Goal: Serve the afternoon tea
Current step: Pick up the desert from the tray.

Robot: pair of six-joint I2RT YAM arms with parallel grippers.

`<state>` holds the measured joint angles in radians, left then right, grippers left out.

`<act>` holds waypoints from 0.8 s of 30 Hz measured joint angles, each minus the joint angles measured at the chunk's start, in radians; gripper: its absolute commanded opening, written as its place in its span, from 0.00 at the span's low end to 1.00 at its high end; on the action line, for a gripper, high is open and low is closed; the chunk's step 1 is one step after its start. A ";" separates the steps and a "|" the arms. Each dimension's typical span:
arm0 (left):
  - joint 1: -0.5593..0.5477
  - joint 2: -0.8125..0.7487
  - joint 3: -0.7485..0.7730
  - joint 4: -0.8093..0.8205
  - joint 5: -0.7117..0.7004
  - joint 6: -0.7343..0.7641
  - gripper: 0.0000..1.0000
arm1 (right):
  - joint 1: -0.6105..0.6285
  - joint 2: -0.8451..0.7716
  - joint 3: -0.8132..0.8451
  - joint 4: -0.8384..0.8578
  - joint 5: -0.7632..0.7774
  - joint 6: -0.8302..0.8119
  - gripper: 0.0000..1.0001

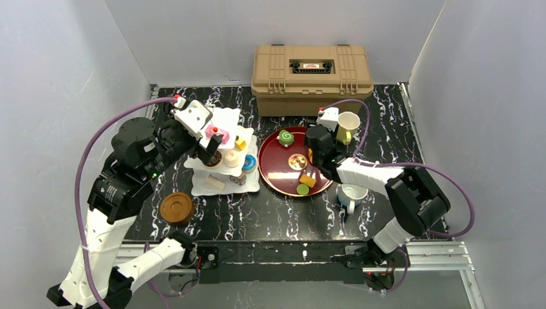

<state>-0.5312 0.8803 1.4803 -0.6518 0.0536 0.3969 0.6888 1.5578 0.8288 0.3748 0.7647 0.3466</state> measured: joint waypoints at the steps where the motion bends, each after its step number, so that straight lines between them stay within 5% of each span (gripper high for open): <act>1: 0.000 0.000 0.000 0.000 0.000 0.000 0.94 | -0.001 0.003 0.001 0.008 0.001 0.000 0.60; 11: 0.000 0.002 0.000 0.000 0.002 0.000 0.94 | -0.010 0.056 0.036 0.056 0.003 -0.005 0.54; 24: 0.000 0.003 0.001 0.000 0.002 0.003 0.94 | -0.010 0.074 0.053 0.076 -0.053 -0.041 0.27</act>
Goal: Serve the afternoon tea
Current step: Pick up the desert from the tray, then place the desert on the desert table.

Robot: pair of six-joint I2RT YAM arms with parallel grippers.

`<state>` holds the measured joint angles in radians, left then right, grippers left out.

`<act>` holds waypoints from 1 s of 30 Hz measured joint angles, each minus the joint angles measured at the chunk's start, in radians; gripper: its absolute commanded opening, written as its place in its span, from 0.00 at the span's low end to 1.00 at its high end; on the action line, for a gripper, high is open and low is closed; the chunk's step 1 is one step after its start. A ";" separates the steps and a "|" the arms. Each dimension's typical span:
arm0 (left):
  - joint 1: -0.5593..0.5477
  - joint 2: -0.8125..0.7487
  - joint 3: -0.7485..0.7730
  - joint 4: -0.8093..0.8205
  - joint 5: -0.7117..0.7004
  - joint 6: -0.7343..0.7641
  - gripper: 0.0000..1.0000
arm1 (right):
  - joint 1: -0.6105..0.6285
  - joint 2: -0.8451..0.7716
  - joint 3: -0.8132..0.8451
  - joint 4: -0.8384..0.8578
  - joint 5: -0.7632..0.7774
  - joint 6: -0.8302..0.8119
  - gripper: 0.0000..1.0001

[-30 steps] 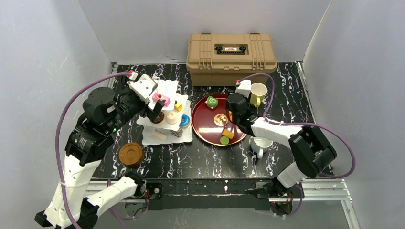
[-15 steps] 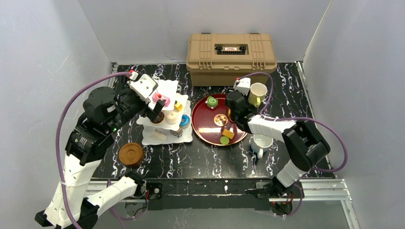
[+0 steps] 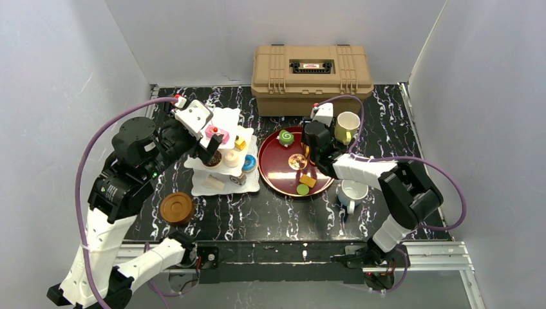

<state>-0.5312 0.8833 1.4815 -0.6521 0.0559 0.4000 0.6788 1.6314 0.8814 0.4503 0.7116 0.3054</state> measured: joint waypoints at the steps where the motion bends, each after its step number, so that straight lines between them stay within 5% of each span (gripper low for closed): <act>1: 0.000 0.000 0.000 0.000 0.000 0.000 0.94 | 0.000 -0.001 0.000 0.001 -0.010 -0.010 0.27; 8: 0.000 0.000 0.000 0.000 0.000 0.002 0.94 | 0.000 -0.081 0.045 -0.069 -0.127 -0.092 0.26; 20: 0.000 -0.002 0.000 0.000 0.000 0.002 0.94 | 0.003 -0.151 0.518 -0.269 -0.464 -0.151 0.26; 30: 0.000 -0.003 0.000 0.000 0.000 0.001 0.94 | 0.079 -0.056 0.752 -0.346 -0.607 -0.143 0.27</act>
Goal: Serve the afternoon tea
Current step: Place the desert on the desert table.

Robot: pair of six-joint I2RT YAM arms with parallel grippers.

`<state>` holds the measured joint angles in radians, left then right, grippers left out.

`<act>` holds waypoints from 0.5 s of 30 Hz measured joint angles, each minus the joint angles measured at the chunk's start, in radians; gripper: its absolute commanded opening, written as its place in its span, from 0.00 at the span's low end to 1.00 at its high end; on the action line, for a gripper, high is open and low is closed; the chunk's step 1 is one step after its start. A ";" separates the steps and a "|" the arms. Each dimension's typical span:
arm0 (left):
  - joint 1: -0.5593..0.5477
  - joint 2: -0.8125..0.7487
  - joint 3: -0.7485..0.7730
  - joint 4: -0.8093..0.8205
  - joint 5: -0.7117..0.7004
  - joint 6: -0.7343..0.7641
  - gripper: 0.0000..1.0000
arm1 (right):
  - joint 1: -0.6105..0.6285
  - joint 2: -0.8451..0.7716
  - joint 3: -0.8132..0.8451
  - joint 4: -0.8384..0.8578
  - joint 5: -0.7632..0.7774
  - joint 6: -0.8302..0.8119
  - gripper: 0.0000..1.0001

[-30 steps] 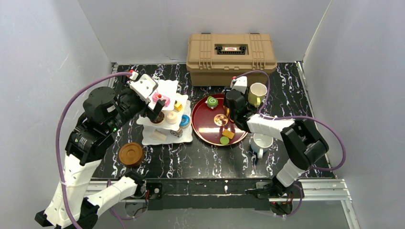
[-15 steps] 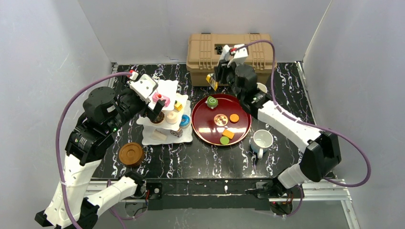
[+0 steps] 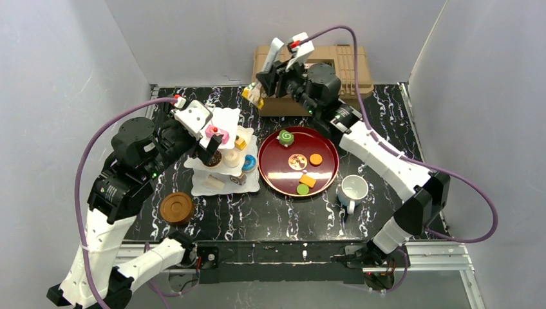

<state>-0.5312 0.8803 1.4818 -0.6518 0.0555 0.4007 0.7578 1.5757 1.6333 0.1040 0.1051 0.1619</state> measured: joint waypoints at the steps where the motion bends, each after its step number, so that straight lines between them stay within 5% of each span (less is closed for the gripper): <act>1: 0.000 0.000 0.000 0.000 0.000 0.000 0.94 | 0.017 0.011 0.012 -0.008 -0.004 -0.001 0.27; 15: 0.000 -0.003 0.000 0.000 0.000 -0.001 0.94 | 0.172 0.131 0.142 -0.058 -0.004 -0.032 0.27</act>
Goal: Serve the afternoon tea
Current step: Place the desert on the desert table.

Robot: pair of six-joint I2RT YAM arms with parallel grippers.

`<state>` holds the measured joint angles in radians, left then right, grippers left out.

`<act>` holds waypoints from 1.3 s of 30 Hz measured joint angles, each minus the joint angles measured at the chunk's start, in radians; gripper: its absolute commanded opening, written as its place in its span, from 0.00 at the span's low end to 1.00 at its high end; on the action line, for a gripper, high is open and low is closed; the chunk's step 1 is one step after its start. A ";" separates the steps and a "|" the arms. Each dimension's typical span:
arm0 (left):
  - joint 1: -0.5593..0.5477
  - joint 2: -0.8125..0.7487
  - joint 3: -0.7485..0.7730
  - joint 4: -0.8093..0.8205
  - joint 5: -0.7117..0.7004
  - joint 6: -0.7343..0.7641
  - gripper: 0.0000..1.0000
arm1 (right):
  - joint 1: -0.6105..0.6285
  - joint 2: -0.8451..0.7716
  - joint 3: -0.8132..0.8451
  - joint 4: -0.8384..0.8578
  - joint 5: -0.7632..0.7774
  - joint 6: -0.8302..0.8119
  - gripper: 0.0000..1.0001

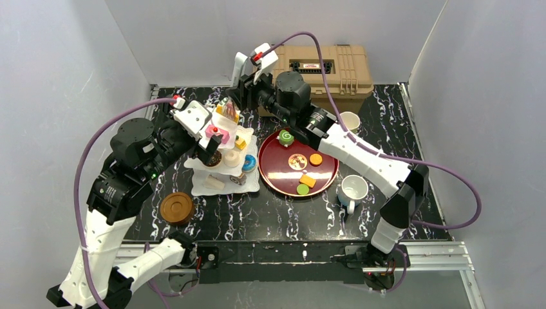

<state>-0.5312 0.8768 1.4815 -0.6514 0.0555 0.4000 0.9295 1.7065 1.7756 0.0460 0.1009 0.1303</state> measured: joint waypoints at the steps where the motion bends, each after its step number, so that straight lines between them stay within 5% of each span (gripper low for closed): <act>1: 0.000 -0.001 0.000 0.000 0.000 0.000 0.94 | 0.002 0.003 0.003 0.001 0.002 -0.002 0.27; 39: 0.000 -0.008 -0.001 0.000 0.000 -0.007 0.94 | 0.035 0.039 0.032 0.011 0.055 -0.037 0.59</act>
<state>-0.5312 0.8684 1.4803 -0.6514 0.0559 0.3927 0.9646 1.7458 1.8080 0.0574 0.1555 0.0933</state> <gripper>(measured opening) 0.941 0.583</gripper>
